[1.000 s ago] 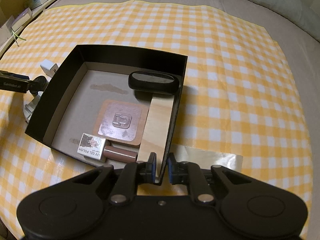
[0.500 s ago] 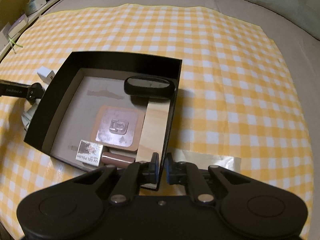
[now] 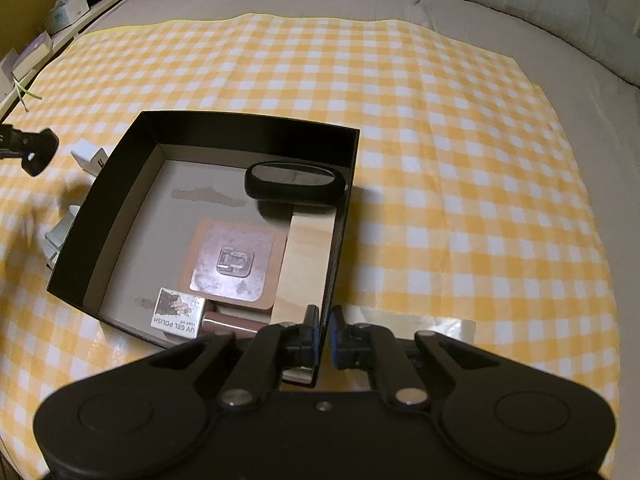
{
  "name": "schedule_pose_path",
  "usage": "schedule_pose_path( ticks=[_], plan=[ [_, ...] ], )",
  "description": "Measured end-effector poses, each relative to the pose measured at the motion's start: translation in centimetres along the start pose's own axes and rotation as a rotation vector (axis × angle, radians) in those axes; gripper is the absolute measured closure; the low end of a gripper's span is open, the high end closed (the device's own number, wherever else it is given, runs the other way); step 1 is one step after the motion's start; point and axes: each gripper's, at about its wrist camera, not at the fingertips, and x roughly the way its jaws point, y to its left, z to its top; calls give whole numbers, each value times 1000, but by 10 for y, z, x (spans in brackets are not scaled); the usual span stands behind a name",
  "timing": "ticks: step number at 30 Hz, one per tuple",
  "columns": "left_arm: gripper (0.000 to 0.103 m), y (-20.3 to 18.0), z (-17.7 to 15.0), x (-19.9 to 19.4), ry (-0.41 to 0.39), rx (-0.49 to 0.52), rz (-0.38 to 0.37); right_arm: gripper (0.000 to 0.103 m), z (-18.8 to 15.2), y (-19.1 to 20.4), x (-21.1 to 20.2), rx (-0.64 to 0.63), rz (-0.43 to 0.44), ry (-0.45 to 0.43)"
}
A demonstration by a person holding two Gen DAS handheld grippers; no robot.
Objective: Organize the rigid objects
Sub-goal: 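Return the left gripper and grasp the black round jar, then carry the black jar into the black box and release it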
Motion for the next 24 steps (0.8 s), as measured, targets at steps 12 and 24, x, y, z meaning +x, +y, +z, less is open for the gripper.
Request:
schedule_pose_path(
  ticks=[12, 24],
  plan=[
    [52, -79, -4, -13, -29, 121, -174, 97, -3, 4, 0, -30, -15, 15],
    [52, -150, -25, 31, 91, 307, -169, 97, -4, 1, -3, -38, 8, 13]
  ],
)
